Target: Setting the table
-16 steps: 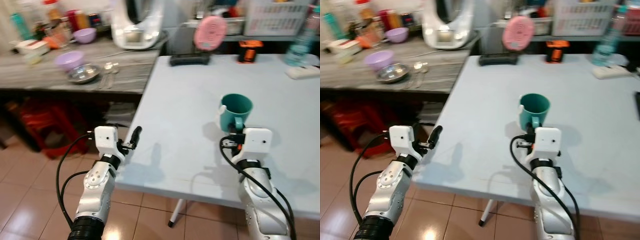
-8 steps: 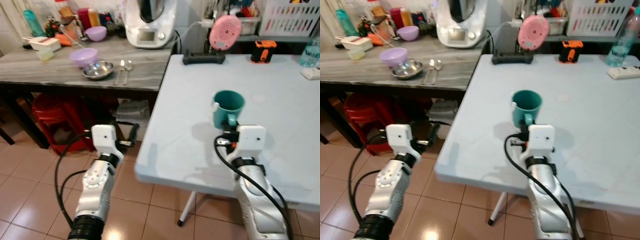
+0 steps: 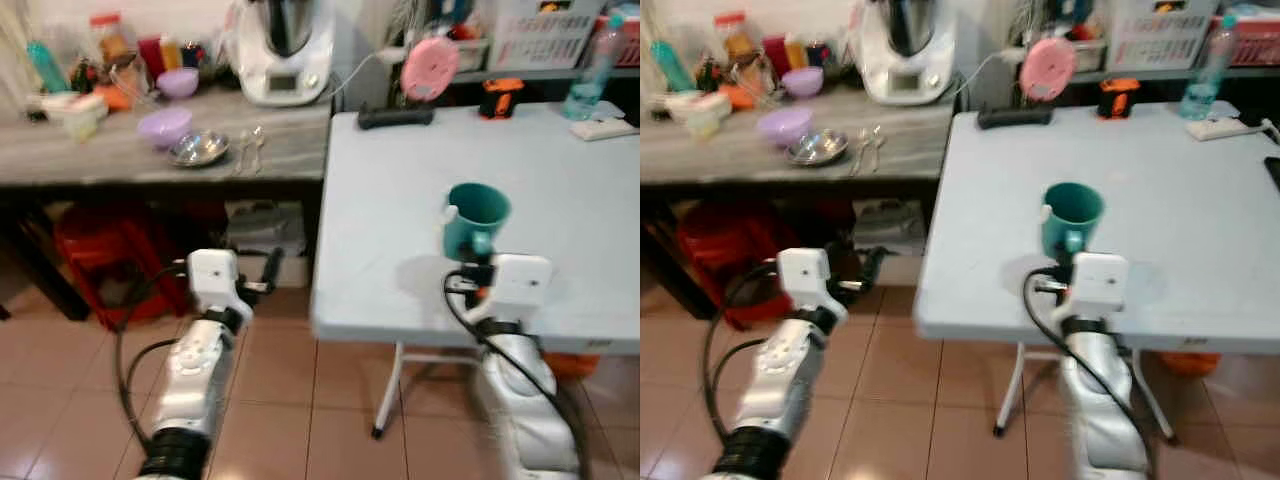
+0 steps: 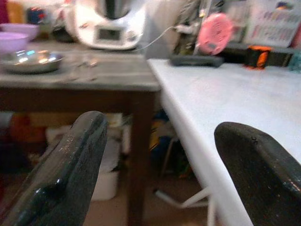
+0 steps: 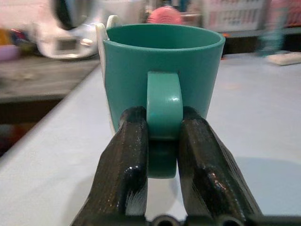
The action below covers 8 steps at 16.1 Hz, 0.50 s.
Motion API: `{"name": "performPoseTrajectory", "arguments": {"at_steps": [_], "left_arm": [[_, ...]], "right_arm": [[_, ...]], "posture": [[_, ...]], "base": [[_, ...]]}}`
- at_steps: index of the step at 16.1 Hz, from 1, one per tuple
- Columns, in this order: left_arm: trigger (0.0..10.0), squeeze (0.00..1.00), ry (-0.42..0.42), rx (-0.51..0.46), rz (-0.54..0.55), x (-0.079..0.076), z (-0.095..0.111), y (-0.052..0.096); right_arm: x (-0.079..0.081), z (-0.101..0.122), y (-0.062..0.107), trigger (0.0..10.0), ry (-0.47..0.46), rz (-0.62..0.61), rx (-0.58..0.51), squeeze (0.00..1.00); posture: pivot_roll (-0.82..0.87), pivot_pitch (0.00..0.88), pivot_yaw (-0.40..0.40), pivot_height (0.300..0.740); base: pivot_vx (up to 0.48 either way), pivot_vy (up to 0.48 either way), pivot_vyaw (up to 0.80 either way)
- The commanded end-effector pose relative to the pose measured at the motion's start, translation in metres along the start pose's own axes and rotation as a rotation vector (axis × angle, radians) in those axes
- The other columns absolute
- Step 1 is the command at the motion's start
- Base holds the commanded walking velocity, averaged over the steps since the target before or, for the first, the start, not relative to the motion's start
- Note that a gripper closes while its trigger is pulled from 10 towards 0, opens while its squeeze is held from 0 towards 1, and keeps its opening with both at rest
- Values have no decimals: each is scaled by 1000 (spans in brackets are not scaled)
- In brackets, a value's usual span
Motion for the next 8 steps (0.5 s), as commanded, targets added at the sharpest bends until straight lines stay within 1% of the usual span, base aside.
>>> {"name": "performPoseTrajectory", "arguments": {"at_steps": [1, 4, 8], "left_arm": [[10000, 0, -7, -16, -10, -2, 5, -4], [10000, 0, -4, -16, -15, -5, 4, -5], [10000, 0, -2, -15, -18, -6, 3, -5]], "right_arm": [[-2, 12, -3, 10000, -2, 4, -48, 0], [-2, 11, -3, 10000, -18, 2, -40, 0], [-3, 11, -3, 10000, -16, 0, -39, 0]], "posture": [[-159, 0, 122, 740], [-161, 0, 120, 740], [-161, 0, 119, 740]], "base": [[0, 379, 0], [0, 380, 0], [0, 392, 0]]}}
Point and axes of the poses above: a point about 5 cm out from each wrist's last joint towards the gripper, its own y axis pointing back from the gripper into the wrist, its own z axis along the axis of the wrist's last joint, x = y × z, the point moved 4 cm from there along -y, pointing out of the wrist towards the gripper, and after that the axes turned 12 degrees about y, right-handed, at the moved point
